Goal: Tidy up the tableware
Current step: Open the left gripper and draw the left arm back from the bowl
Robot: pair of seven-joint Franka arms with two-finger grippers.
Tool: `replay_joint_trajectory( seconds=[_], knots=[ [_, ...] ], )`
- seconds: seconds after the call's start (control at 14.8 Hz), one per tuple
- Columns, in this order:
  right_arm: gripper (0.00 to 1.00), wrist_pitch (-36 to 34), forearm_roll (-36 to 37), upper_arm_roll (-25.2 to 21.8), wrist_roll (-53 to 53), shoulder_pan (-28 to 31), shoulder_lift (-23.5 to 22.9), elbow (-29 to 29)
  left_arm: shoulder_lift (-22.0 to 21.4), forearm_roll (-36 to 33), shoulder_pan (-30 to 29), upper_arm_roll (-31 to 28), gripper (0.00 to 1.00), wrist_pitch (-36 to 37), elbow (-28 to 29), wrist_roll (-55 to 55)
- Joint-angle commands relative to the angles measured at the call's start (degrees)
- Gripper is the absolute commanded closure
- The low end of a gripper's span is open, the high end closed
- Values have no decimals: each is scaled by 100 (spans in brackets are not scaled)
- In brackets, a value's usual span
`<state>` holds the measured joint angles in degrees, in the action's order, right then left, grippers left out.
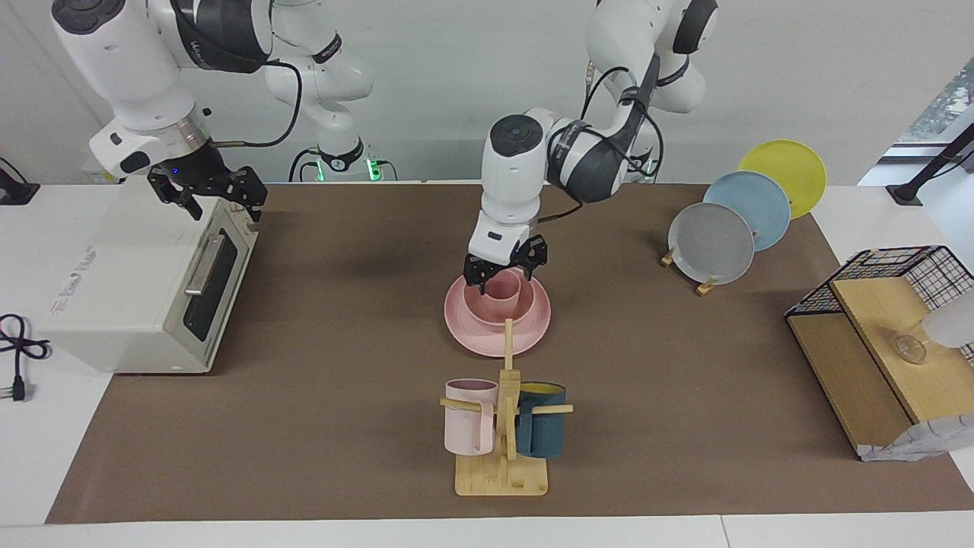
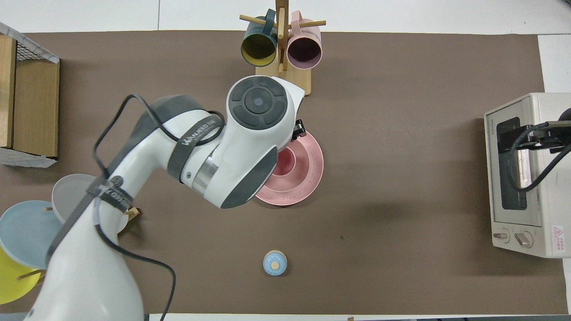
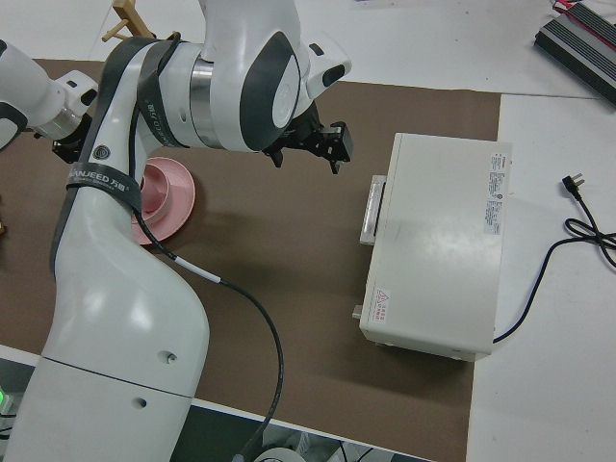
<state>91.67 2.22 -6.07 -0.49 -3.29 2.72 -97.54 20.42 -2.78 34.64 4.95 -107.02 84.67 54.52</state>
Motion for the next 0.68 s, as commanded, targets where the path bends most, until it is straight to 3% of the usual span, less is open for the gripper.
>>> replay_joint_trajectory(
  seconds=[0.0, 0.27, 0.61],
  knots=[
    [0, -167, -169, 18, -136, 92, 123, 24, -652, -38, -412, 33, 0, 592, 138, -441],
    [0, -238, -169, 27, -136, 83, 185, 16, -1548, 128, -1299, 15, 0, 1655, 261, -2125],
    [0, -220, -143, 36, -171, 39, 185, -2, -2156, 207, -2522, 7, 0, 2290, 454, -4149]
  ],
)
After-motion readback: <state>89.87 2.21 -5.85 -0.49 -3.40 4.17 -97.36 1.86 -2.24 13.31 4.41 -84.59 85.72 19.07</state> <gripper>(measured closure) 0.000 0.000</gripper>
